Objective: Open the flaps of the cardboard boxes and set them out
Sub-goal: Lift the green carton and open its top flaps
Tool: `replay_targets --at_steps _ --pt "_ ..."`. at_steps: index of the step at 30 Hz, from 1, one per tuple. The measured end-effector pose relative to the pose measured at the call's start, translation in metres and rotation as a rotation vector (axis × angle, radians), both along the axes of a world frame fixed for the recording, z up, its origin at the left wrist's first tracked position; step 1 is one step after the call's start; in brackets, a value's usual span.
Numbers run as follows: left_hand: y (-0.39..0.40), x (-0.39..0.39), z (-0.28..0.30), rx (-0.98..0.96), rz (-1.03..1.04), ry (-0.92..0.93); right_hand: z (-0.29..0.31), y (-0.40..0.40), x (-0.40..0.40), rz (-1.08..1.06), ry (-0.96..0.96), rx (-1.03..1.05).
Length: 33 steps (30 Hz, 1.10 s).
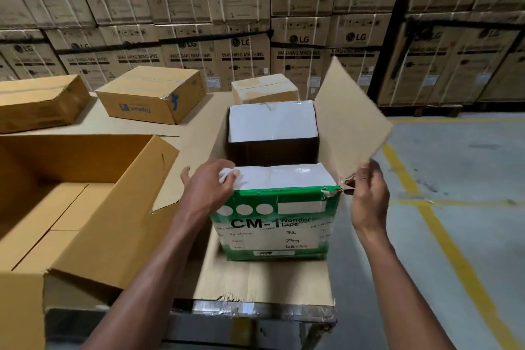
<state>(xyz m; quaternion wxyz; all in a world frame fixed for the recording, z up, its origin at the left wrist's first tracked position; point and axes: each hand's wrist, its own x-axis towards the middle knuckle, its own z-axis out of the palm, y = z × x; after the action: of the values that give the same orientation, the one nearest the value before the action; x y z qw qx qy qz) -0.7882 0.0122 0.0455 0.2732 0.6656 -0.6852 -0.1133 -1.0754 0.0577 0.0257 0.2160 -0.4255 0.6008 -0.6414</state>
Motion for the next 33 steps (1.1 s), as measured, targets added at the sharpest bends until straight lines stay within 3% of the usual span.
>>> replay_targets --at_steps 3,8,14,17,19,21,24,26,28,31,33 --pt "-0.015 -0.009 0.011 0.151 -0.087 -0.012 -0.004 0.001 -0.002 -0.069 -0.192 -0.013" --pt "-0.048 -0.033 0.024 0.254 -0.216 -0.235 -0.015 0.003 -0.009 -0.079 -0.550 0.098" --pt "-0.072 -0.039 -0.001 0.619 -0.329 -0.125 -0.024 0.017 -0.013 -0.024 -0.894 0.360" --pt "-0.073 -0.045 0.000 0.573 -0.304 -0.205 -0.025 0.023 -0.019 -0.013 -0.914 0.456" --pt "-0.074 -0.045 0.003 0.448 -0.324 -0.171 -0.027 0.024 -0.021 -0.115 -0.851 0.455" --pt "-0.075 -0.042 0.010 0.270 -0.319 -0.085 -0.026 0.023 -0.022 -0.325 -0.614 0.393" --pt "-0.075 -0.037 0.039 0.050 -0.277 -0.028 -0.006 0.023 -0.021 -0.497 -0.277 0.057" --pt "-0.071 -0.032 0.065 -0.050 -0.268 -0.025 0.015 0.020 -0.023 -0.424 -0.237 -0.181" --pt "-0.063 -0.026 0.090 -0.154 -0.272 -0.036 0.038 0.013 -0.026 -0.320 -0.277 -0.294" --pt "-0.037 -0.015 0.123 -0.276 -0.286 -0.063 0.058 0.001 -0.033 -0.152 -0.391 -0.278" --pt "-0.015 -0.009 0.140 -0.168 -0.383 0.023 0.069 -0.005 -0.031 -0.022 -0.425 -0.179"
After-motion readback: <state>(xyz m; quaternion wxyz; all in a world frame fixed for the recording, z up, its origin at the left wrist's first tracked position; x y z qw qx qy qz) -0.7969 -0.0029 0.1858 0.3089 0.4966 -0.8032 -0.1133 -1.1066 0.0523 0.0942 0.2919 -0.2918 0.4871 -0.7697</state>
